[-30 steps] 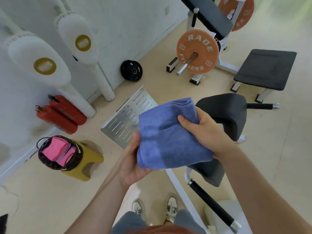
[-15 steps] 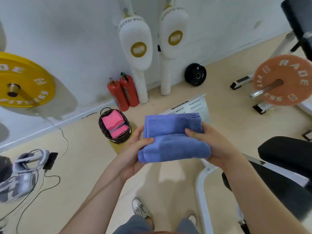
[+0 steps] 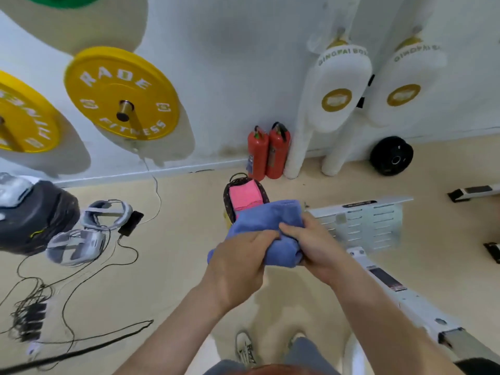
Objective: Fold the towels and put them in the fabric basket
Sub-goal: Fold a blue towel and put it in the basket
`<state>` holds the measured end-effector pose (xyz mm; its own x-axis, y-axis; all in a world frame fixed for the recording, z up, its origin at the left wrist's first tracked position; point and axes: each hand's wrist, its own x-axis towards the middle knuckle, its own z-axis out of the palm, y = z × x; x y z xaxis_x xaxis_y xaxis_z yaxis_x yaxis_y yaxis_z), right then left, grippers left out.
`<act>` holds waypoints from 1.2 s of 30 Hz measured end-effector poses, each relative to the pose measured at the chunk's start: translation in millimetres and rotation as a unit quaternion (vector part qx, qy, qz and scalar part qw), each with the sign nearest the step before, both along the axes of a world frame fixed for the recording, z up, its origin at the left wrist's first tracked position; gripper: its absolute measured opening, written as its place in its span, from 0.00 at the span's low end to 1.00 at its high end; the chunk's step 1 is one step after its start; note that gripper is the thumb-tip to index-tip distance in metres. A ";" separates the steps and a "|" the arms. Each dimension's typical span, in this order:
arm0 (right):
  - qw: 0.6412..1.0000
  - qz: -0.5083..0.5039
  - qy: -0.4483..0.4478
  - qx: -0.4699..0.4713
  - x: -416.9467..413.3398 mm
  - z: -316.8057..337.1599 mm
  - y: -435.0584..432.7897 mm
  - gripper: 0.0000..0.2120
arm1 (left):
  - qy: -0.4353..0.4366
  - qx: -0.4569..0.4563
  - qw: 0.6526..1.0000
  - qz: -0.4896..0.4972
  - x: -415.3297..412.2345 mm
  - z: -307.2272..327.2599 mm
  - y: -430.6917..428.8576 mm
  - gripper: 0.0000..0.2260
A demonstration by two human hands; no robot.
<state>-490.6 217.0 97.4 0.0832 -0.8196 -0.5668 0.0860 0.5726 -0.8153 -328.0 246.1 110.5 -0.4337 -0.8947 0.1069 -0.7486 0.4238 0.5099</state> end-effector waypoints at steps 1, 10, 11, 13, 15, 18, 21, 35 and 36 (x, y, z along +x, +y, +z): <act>1.000 0.007 0.013 -0.001 5.5 -2.8 -8.3 0.06 | 0.017 0.037 0.999 0.014 8.0 -0.5 -7.0 0.15; 0.984 0.174 -0.039 -0.001 27.4 -43.1 -97.4 0.19 | 0.133 0.328 0.934 0.049 32.5 -44.5 -105.9 0.06; 0.981 0.186 -0.061 0.011 24.7 -48.1 -108.8 0.18 | 0.127 0.330 0.934 0.054 33.3 -50.4 -120.6 0.08; 0.973 0.222 -0.061 0.007 18.7 -59.7 -133.9 0.23 | 0.123 0.341 0.930 0.061 31.9 -67.5 -151.2 0.11; 0.966 0.255 -0.001 -0.033 13.8 -75.9 -159.2 0.31 | 0.121 0.355 0.925 0.065 28.1 -89.2 -179.8 0.10; 0.960 0.256 0.091 -0.067 12.4 -110.5 -198.2 0.27 | 0.119 0.372 0.914 0.104 27.5 -133.2 -218.5 0.08; 0.970 0.207 0.108 -0.067 8.0 -156.7 -226.9 0.20 | 0.131 0.372 0.909 0.138 39.2 -179.3 -245.1 0.12; 0.987 0.048 -0.062 0.138 -0.6 -431.3 -307.8 0.14 | 0.486 0.550 0.593 0.330 58.4 -455.1 -323.0 0.23; 0.990 0.064 0.028 0.123 1.3 -445.4 -310.0 0.13 | 0.419 0.513 0.665 0.345 53.9 -466.1 -327.7 0.17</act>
<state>-489.3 -92.9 -348.0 0.1396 -0.6415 -0.7543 -0.0419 0.7573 -0.6517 -274.1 -81.6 -355.5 -0.0542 -0.6386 -0.7676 0.1438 -0.7657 0.6269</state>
